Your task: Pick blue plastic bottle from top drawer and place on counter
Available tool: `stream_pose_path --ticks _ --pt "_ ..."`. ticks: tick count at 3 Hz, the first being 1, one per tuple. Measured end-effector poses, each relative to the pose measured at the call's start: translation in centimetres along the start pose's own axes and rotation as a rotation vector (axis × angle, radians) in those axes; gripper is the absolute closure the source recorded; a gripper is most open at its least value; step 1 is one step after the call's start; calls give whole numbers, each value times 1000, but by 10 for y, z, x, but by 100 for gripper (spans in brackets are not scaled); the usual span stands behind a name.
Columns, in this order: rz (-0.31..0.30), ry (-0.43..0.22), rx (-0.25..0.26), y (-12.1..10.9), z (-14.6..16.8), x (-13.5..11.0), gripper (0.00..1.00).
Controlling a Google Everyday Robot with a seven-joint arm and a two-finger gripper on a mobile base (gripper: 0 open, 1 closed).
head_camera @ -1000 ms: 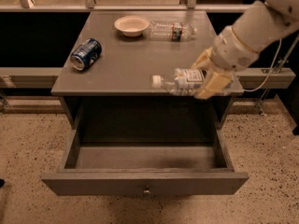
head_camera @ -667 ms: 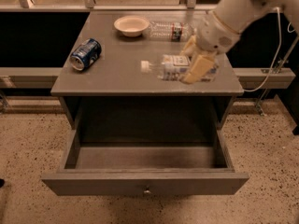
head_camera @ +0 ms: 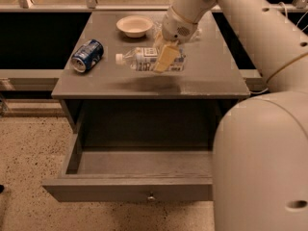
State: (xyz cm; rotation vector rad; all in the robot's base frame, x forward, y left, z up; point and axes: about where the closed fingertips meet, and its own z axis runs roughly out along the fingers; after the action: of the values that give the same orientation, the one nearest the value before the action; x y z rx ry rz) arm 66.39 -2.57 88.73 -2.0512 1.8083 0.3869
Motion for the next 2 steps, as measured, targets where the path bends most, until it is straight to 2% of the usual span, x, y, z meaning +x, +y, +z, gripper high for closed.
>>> stream_pose_path --ticks 1,2 --pt "-18 40 -36 -15 34 0 59" --pt "-18 32 -23 -19 37 -2 35"
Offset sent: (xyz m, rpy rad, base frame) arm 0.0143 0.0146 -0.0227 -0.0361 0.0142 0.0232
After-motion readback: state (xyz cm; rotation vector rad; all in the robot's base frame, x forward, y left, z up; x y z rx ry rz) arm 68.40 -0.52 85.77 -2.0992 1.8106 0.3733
